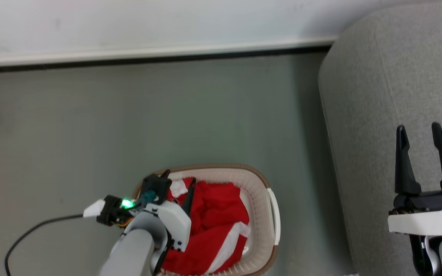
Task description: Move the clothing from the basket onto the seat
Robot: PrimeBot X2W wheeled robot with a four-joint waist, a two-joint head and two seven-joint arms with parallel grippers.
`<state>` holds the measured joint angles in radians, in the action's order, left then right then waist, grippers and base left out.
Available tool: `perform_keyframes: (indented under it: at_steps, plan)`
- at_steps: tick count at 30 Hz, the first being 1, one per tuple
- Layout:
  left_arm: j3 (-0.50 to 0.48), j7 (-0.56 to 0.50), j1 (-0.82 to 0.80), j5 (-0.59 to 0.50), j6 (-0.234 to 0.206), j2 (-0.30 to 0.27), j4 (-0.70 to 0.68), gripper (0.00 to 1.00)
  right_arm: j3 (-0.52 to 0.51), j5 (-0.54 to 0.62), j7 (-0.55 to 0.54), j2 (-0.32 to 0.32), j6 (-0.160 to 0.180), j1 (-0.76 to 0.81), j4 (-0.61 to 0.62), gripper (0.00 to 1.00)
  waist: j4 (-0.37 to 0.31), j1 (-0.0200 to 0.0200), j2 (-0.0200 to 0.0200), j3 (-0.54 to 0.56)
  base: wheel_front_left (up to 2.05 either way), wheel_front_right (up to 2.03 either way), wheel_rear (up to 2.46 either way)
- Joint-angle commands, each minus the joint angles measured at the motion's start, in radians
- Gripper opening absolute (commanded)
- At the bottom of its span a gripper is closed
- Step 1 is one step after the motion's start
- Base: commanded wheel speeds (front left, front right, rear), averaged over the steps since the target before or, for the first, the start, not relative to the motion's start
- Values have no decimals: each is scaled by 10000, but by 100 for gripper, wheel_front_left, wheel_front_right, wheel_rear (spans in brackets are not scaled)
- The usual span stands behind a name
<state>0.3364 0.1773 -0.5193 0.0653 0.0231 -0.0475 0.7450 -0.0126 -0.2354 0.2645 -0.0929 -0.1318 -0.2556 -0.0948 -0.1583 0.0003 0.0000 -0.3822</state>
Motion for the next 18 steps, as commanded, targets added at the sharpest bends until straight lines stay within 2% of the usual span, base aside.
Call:
perform_keyframes:
  at_steps: [1, 6, 12, 18]
  plan:
    - [195, -159, -564, -18, -90, -59, 482, 100, 10, -110, -1, 94, 21, -360, 197, 100, -513, -3, 0, -1040, 0, 0, 0]
    - [552, -421, -1286, 280, -212, -63, 1206, 100, 91, -251, -1, 194, 21, -730, 487, 100, -716, -3, 0, -1815, 0, 0, 0]
    - [1111, -1310, -2172, 595, -417, -63, 2504, 100, 460, -379, -1, 321, 21, -1271, 619, 100, -1047, -3, 0, -2827, 0, 0, 0]
    - [1362, -1475, -2781, 789, -586, -65, 3484, 100, 801, -523, -1, 417, 21, -1639, 836, 100, -1405, -3, 0, -3578, 0, 0, 0]
